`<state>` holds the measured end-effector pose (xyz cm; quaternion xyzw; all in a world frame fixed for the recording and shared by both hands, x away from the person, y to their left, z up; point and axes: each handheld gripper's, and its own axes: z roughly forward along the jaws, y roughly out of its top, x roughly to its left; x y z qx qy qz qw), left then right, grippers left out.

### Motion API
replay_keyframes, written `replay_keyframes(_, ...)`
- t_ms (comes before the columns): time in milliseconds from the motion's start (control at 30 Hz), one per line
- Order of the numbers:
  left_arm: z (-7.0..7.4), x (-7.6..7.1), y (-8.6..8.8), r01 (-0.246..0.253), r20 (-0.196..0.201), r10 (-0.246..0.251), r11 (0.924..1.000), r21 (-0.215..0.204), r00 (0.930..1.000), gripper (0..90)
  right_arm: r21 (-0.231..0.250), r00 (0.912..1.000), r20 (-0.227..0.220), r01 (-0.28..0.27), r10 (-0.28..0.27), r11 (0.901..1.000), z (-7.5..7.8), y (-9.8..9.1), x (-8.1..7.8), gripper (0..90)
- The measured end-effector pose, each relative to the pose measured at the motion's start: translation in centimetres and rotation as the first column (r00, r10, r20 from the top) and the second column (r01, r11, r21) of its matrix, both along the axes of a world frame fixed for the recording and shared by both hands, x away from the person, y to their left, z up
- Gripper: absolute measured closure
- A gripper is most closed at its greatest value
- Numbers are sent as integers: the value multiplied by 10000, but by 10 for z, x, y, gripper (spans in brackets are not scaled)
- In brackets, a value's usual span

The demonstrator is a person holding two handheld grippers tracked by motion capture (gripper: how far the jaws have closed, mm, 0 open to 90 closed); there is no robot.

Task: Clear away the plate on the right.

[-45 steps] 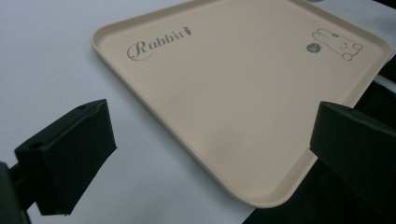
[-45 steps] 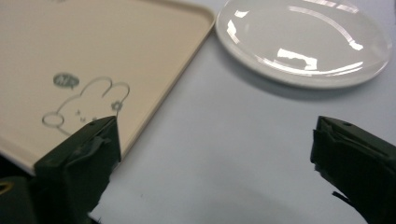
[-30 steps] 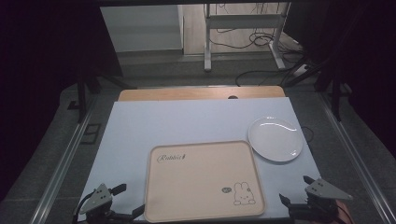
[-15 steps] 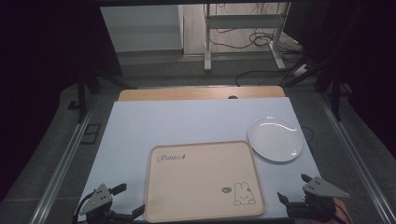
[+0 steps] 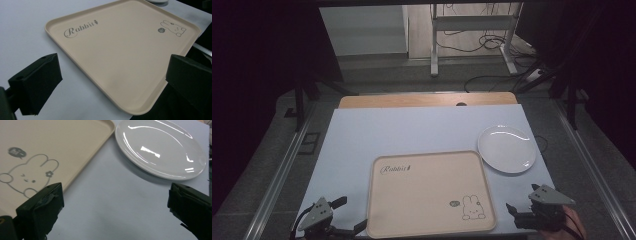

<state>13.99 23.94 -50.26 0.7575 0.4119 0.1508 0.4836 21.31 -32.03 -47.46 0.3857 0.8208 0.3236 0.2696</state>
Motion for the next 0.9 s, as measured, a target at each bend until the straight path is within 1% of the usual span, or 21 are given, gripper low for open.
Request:
replay_keyframes(133, 0, 0, 0, -6, 0, 6, 10000, 49, 10000, 0, -536, 9998, 50, 188, -186, 9984, -2, 3, 3, 0)
replay_keyframes(267, 0, 0, -1, 2, -18, -1, 9999, 102, 10000, 0, -784, 9995, 132, 295, -286, 9965, -3, 5, 5, 0)
replay_keyframes(300, 0, 0, -1, 4, -19, -4, 9999, 116, 10000, 0, -1033, 9991, 262, 365, -339, 9940, -3, 6, 5, 0)
replay_keyframes(333, 0, 0, -1, 10, -23, -10, 9999, 128, 10000, 0, -1148, 9988, 333, 397, -361, 9926, -3, 7, 6, 0)
replay_keyframes(433, -1, 0, -1, 6, -37, -6, 9999, 157, 10000, 0, -1800, 9982, 533, 370, -279, 9830, -3, 11, 6, 0)
replay_keyframes(500, -1, 0, -1, 5, -42, -4, 9999, 158, 10000, 0, -2288, 9974, 658, 433, -289, 9725, -3, 15, 6, 10)
replay_keyframes(533, -1, 0, -1, 7, -43, -6, 9999, 159, 10000, 0, -2459, 9968, 743, 454, -279, 9682, -4, 16, 6, 19)
replay_keyframes(667, -1, 0, -1, 13, -56, -13, 9999, 163, 10000, 0, -2967, 9943, 1045, 527, -224, 9535, -4, 20, 6, 61)
replay_keyframes(800, -1, 0, -1, 18, -58, -17, 9999, 167, 10000, 0, -3328, 9941, 1074, 485, -132, 9418, -7, 21, 7, 88)
replay_keyframes(900, -1, 1, -1, 24, -61, -23, 9998, 180, 10000, 0, -3721, 9940, 1095, 448, -41, 9271, -10, 23, 10, 108)
